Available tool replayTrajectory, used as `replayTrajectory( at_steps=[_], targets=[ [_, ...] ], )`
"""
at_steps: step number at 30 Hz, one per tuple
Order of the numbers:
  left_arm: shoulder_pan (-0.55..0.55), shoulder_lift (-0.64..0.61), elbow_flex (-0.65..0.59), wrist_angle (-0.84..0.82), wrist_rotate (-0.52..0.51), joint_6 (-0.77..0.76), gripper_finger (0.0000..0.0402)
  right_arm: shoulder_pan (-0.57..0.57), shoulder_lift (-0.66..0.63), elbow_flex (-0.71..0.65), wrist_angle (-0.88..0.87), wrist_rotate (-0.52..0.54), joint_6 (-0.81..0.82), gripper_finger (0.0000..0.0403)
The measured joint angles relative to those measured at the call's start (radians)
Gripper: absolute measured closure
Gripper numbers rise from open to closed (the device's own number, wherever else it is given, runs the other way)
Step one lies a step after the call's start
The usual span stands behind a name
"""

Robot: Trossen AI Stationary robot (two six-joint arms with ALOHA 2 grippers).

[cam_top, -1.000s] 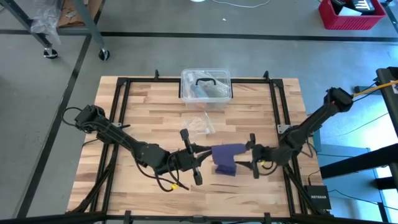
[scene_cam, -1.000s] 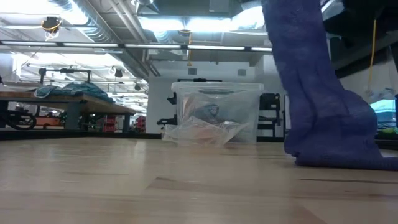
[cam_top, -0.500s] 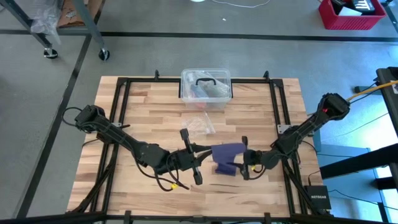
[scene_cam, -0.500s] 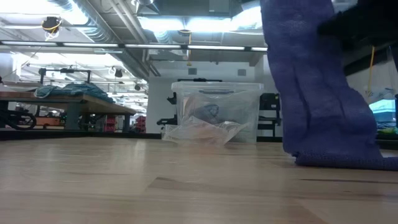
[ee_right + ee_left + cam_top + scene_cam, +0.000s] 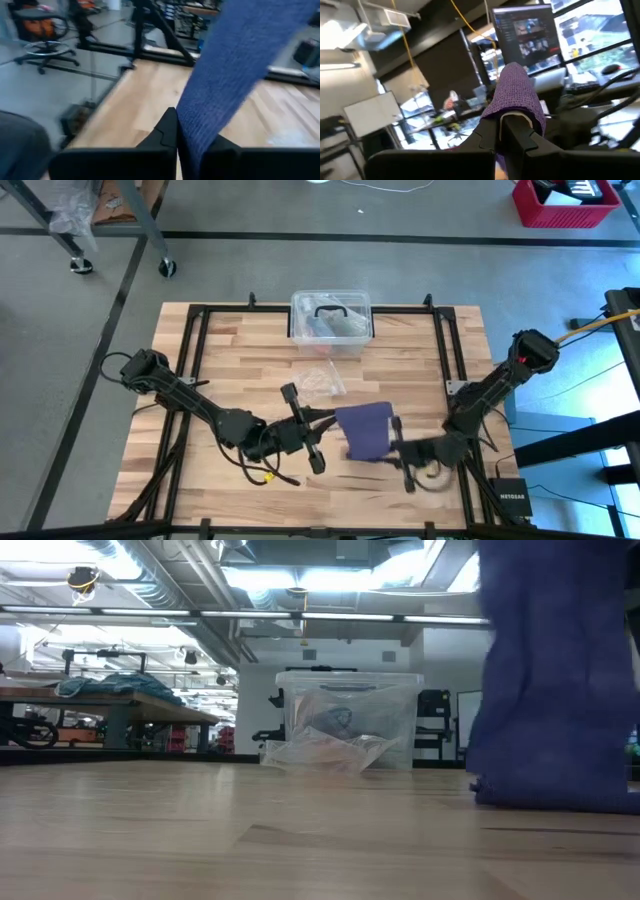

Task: Roll bandage
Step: Roll the blue bandage

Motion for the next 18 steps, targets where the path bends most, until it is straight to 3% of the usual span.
replayTrajectory(
  at_steps=[9, 18],
  targets=[
    [0.002, 0.0, 0.0, 0.011, -0.165, 0.219, 0.04, 0.227, 0.002, 0.327, -0.347, 0.167, -0.103, 0.0399],
    [0.012, 0.066, 0.0, -0.137, -0.178, 0.268, 0.0401, 0.274, 0.096, 0.733, -0.553, 0.29, -0.396, 0.0399]
  ],
)
